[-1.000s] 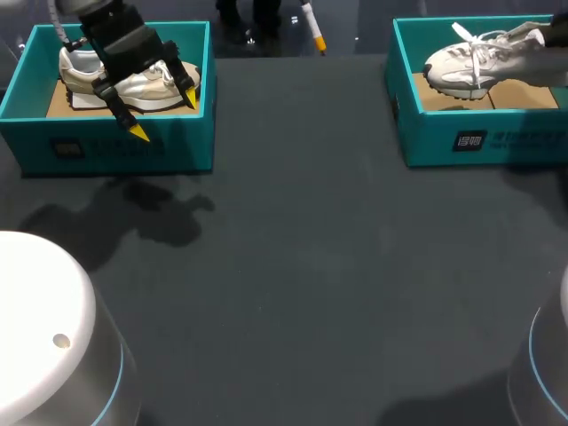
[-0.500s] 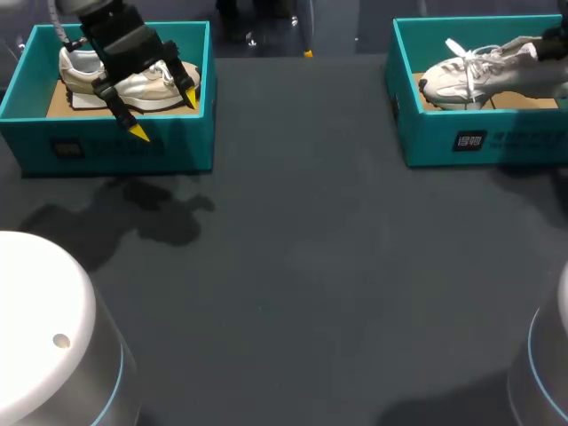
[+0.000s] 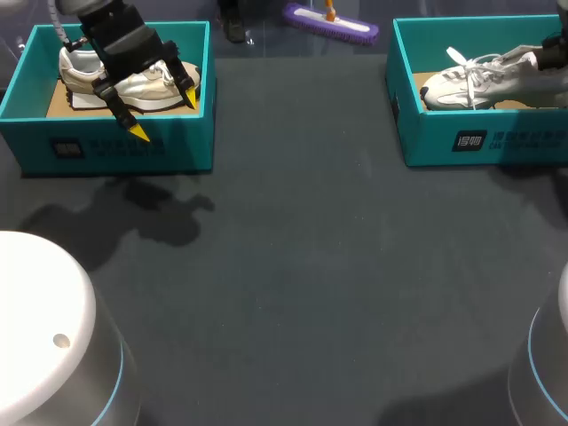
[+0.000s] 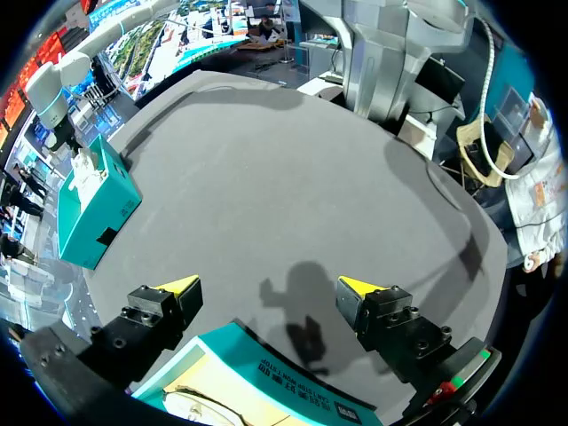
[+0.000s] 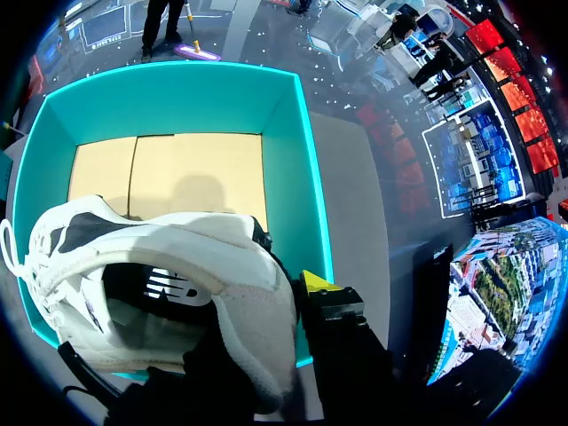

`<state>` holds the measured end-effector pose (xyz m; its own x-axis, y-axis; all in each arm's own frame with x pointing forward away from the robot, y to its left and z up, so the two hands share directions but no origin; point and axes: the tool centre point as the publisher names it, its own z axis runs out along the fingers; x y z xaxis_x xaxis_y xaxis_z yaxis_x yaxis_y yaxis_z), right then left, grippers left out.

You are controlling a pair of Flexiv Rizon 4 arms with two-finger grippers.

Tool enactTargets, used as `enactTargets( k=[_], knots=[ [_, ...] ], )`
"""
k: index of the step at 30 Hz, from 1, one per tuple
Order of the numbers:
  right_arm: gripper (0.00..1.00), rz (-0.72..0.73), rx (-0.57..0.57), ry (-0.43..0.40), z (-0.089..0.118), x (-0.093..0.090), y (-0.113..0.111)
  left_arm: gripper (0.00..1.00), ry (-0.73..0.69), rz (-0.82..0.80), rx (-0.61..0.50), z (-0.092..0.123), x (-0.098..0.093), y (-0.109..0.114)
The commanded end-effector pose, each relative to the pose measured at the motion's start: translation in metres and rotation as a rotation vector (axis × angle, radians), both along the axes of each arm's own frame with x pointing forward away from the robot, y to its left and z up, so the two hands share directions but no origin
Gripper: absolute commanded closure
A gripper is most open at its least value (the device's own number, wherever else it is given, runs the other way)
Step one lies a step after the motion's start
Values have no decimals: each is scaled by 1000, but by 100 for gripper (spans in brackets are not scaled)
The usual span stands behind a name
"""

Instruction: Take the shoe out of the shoebox, open the shoe tongue, remove and reinsert the insole, then place the shoe into the shoebox

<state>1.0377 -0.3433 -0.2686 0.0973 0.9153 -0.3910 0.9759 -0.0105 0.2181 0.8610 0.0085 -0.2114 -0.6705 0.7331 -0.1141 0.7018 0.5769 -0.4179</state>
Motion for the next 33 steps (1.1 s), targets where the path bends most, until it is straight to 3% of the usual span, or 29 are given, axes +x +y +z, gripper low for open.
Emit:
enactTargets(
  k=[1, 33],
  knots=[
    [100, 0, 4, 1, -8, -1, -1, 0, -2, 0, 1, 0, -1, 0],
    [100, 36, 33, 49, -58, -3, 6, 0, -2, 0, 1, 0, -1, 0]
  ],
)
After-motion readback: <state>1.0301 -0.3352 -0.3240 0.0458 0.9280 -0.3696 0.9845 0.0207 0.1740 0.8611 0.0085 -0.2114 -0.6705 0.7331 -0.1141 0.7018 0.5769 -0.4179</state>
